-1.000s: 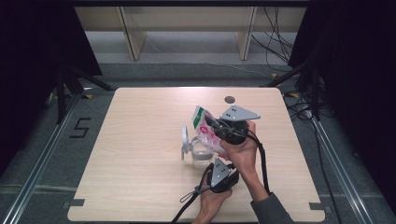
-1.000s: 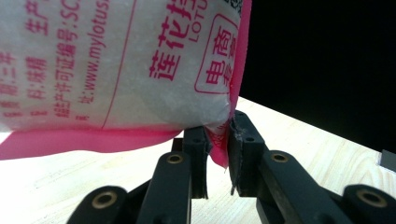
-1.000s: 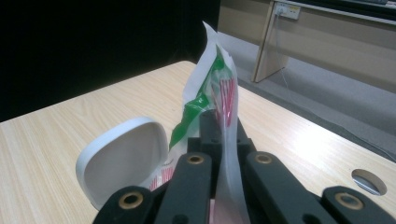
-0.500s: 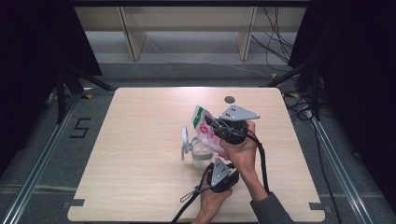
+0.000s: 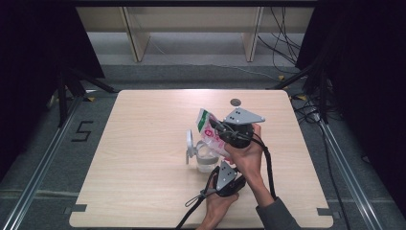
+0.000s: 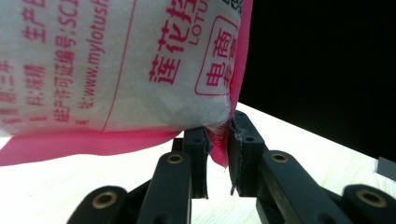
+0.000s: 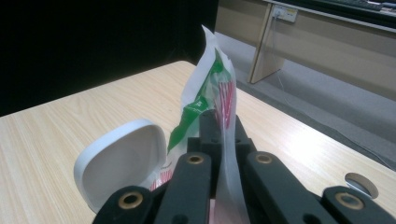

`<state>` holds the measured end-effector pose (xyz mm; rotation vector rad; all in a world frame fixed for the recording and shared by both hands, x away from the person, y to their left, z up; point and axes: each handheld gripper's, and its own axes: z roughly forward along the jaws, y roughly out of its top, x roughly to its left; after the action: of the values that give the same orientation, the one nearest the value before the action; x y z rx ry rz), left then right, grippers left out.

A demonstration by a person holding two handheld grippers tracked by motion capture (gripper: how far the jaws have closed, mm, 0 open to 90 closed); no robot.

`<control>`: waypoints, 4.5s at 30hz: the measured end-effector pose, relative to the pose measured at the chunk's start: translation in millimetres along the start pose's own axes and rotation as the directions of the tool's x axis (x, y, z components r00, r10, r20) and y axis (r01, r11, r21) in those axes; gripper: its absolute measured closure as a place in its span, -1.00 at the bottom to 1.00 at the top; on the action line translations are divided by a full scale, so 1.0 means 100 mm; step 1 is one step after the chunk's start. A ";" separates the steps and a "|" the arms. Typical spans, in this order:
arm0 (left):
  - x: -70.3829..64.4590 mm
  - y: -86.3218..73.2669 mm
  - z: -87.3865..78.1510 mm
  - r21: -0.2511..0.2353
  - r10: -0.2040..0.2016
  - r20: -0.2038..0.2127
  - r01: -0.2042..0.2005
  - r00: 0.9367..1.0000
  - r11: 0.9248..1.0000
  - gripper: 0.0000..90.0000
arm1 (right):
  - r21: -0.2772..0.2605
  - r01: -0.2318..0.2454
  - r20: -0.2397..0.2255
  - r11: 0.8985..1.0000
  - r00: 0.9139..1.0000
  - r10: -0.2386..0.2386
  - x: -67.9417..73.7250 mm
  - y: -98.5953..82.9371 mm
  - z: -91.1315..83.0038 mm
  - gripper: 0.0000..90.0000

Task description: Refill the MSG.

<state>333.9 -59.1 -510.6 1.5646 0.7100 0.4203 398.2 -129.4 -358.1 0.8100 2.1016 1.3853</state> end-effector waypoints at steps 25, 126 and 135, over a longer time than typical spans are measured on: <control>0.00 0.01 0.01 -0.009 0.001 0.004 -0.001 1.000 1.000 0.74 | 0.000 0.006 0.000 1.000 1.000 -0.006 0.02 0.01 -0.01 1.00; 0.00 0.04 0.04 -0.002 0.018 -0.006 -0.018 1.000 1.000 0.75 | 0.029 0.035 -0.020 0.999 0.999 -0.034 0.03 0.04 0.06 1.00; 0.00 0.04 0.04 -0.003 0.021 -0.006 -0.021 1.000 1.000 0.74 | 0.017 0.029 -0.015 0.999 0.999 -0.029 0.02 0.03 0.06 1.00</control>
<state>337.5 -62.2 -506.9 1.5696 0.6977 0.4422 401.5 -122.9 -357.3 0.7755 2.1310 1.3639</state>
